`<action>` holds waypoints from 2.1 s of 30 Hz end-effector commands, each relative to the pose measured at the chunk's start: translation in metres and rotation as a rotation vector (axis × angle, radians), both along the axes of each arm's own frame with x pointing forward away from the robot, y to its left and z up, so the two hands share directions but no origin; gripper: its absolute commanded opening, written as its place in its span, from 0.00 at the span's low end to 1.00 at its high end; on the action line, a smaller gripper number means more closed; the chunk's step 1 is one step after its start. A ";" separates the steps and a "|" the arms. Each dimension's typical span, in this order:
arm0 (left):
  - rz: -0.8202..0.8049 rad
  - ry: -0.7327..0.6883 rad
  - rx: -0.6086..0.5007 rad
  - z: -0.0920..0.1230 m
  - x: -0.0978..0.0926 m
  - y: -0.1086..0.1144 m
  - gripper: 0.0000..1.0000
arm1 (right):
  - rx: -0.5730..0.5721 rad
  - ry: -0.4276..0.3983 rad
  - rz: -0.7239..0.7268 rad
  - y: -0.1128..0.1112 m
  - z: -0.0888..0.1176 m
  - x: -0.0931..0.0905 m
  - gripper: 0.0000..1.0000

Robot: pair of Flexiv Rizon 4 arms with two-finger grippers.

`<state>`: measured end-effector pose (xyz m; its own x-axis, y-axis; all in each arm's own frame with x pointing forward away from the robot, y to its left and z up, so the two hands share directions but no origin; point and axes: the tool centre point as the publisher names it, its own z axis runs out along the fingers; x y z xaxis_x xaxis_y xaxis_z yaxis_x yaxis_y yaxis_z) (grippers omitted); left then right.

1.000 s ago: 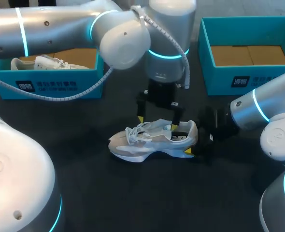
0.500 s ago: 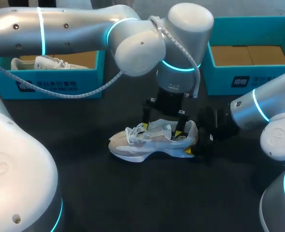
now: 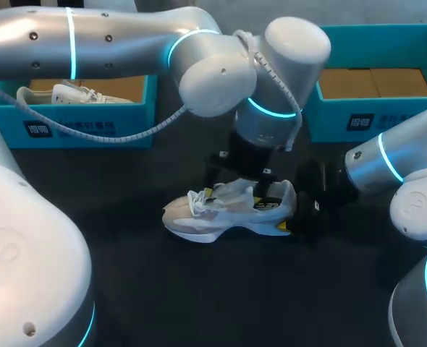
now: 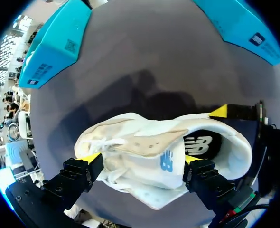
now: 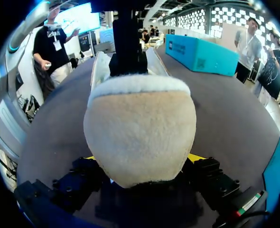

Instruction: Take the shoe out of the shoebox, open the shoe tongue, remove and reinsert the insole, then place the shoe into the shoebox

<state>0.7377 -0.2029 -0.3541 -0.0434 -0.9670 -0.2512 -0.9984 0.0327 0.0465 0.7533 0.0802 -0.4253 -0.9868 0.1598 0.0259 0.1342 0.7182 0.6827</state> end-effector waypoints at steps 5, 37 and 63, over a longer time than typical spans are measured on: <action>0.051 -0.019 -0.003 0.011 0.001 0.023 1.00 | -0.002 -0.001 0.000 0.001 -0.002 0.001 0.00; 0.122 -0.090 -0.260 0.064 -0.010 0.078 0.00 | -0.002 -0.001 0.000 0.001 -0.002 0.001 0.00; 0.204 -0.005 -0.129 0.011 -0.021 0.128 0.00 | -0.002 -0.001 0.000 0.001 -0.002 0.001 0.00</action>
